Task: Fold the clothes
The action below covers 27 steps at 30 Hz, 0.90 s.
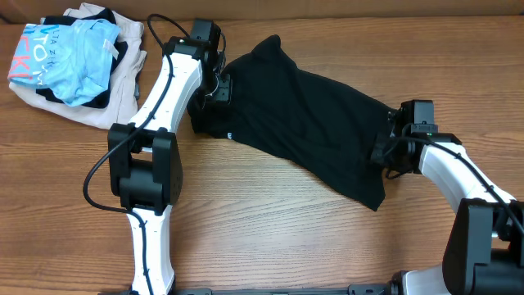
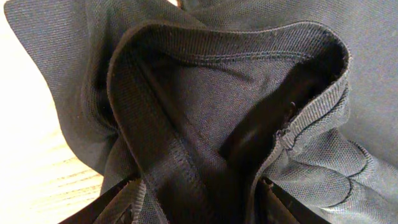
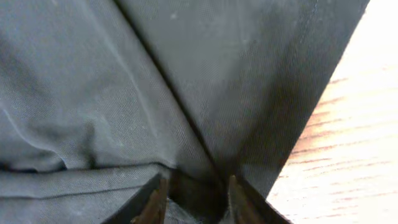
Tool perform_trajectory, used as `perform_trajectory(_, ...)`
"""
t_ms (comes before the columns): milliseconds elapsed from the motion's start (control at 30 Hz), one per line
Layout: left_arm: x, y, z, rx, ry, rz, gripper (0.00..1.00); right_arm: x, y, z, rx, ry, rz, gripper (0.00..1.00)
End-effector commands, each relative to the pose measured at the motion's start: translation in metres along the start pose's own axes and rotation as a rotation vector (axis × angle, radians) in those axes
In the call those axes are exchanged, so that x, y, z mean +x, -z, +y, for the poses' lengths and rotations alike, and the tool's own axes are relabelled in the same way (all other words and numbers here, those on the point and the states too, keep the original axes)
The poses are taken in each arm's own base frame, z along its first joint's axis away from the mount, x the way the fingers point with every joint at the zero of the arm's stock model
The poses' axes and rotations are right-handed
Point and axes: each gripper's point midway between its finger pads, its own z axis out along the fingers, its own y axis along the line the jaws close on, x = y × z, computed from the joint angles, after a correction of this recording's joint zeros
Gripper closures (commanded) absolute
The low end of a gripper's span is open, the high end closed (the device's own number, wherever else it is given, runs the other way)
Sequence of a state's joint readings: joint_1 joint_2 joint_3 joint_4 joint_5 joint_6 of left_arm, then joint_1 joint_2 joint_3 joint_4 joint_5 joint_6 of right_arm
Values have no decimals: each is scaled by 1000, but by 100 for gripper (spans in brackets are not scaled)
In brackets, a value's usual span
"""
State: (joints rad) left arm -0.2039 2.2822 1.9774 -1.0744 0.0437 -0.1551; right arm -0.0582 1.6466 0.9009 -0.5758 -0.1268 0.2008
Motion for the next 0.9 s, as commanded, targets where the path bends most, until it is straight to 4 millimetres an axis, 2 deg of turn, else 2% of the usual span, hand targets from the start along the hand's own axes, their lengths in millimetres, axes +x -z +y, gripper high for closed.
perform_trajectory(0,-5,6,-2,-6,3,-22,40,1,2,2,-8,-10,-6,73)
perform_trajectory(167,-5,6,-2,-6,3,-22,40,3,2,1,-6,-11,3,75)
perform_trajectory(300,-5,6,-2,-6,3,-20,40,3,2,1,-6,-11,3,87)
perform_trajectory(367,-4,6,-2,-6,3,-18,40,3,2,1,-6,-10,2,89)
perform_trajectory(400,-4,6,-2,-6,3,-18,40,3,2,1,-6,-10,2,87)
perform_trajectory(533,-4,6,-2,-6,3,-18,40,9,2,-1,1,-14,25,48)
perform_trajectory(600,-4,6,-2,-6,3,-18,40,10,2,-1,3,-15,31,45)
perform_trajectory(767,-4,6,-2,-7,3,-17,40,9,2,-1,1,-15,27,47)
perform_trajectory(867,-4,6,-2,-6,3,-17,40,9,2,-1,1,-15,26,57)
